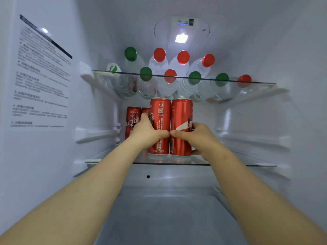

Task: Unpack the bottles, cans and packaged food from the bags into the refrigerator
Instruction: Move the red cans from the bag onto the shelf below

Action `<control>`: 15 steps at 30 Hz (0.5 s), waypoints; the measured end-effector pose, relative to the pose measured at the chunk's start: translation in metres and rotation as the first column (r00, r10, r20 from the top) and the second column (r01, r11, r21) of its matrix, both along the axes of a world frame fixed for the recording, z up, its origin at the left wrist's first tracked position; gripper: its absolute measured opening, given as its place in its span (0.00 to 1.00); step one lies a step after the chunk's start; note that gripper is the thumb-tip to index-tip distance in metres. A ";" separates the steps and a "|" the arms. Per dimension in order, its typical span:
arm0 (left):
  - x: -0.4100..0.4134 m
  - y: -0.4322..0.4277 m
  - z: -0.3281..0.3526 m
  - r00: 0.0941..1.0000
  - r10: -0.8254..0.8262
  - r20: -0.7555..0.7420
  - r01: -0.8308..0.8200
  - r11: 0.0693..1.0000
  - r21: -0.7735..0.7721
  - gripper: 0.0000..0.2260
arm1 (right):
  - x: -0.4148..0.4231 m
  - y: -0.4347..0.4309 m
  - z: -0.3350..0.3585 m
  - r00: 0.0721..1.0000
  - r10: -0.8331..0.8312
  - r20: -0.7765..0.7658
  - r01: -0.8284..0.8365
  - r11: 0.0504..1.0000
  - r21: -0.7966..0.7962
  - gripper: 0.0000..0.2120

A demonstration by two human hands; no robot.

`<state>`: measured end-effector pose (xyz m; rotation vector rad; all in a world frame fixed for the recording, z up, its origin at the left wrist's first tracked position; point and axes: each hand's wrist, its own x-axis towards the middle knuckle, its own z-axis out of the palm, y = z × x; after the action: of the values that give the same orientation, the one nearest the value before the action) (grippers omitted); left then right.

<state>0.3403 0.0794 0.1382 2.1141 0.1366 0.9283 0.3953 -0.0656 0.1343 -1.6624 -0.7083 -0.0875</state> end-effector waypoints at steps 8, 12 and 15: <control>-0.004 0.016 0.023 0.983 -0.106 -0.147 0.094 0.992 -0.089 0.36 | 0.007 -0.010 0.019 0.999 0.020 0.026 -0.017 0.994 -0.112 0.15; 0.006 0.016 0.027 0.982 -0.078 -0.170 0.071 0.996 -0.050 0.25 | 0.015 -0.005 0.023 0.999 0.012 0.031 -0.008 0.991 -0.136 0.17; 0.020 0.017 0.027 0.979 -0.061 -0.193 0.058 0.998 -0.022 0.27 | 0.026 0.001 0.024 0.999 -0.021 0.031 0.027 0.975 -0.222 0.15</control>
<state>0.3603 0.0966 0.1655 2.1790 0.1786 0.6830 0.4209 -0.0644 0.1587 -1.8871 -0.7412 -0.0507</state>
